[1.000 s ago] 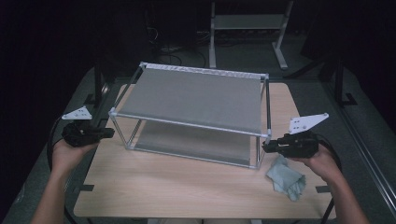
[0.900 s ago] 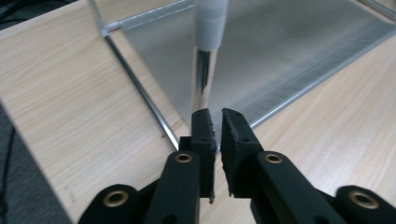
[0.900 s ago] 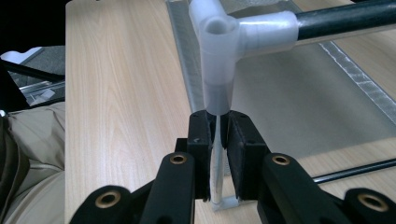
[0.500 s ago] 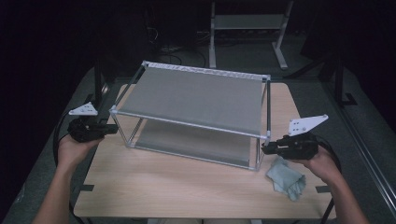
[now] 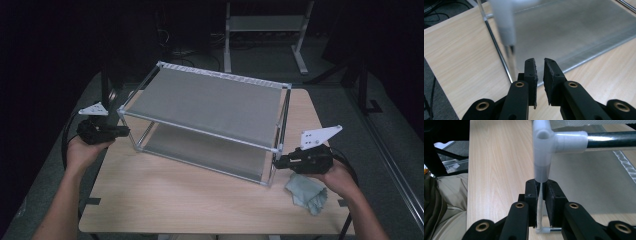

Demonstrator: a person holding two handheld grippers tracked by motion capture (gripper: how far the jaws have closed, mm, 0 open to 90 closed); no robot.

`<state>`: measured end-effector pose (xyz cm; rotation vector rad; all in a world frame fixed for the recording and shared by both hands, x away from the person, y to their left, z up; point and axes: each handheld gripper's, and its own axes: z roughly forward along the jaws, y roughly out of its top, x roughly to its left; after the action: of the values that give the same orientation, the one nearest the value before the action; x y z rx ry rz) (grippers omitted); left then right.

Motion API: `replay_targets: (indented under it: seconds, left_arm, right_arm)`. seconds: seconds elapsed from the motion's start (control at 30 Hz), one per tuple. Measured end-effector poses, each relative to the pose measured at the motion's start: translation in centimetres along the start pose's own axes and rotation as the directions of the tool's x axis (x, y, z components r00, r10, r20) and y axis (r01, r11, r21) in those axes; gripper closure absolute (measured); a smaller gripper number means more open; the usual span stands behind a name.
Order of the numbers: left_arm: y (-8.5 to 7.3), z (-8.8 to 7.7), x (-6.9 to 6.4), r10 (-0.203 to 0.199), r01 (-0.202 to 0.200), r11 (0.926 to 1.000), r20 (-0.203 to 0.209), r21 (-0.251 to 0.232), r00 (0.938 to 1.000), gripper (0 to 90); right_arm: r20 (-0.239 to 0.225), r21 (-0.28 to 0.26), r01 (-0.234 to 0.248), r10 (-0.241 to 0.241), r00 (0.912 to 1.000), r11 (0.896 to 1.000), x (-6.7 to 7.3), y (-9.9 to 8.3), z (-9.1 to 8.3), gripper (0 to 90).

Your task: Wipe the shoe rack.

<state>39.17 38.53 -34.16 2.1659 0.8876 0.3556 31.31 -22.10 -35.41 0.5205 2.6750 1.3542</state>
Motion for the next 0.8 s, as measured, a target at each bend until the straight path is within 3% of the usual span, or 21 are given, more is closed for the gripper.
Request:
replay_targets:
  seconds: [0.33,0.47,0.8]
  left_arm:
    - [-1.0,-1.3,-3.3,0.091,-0.089,0.9952,0.044,-0.039,0.9949,77.7]
    - [-1.2,-1.1,-5.7,0.155,-0.153,0.9877,0.085,-0.033,0.9842,76.9]
    - [-1.0,-0.2,-10.1,0.235,-0.229,0.9716,0.148,-0.06,0.9606,75.2]
  right_arm:
    - [-0.012,-0.018,0.032,-0.032,0.9994,0.999,1.1,1.7,2.7,80.6]
    - [-0.031,-0.025,0.053,-0.054,0.9981,0.998,1.6,2.7,4.2,80.7]
    - [-0.075,-0.022,0.1,-0.102,0.992,0.995,3.1,5.1,7.5,80.3]
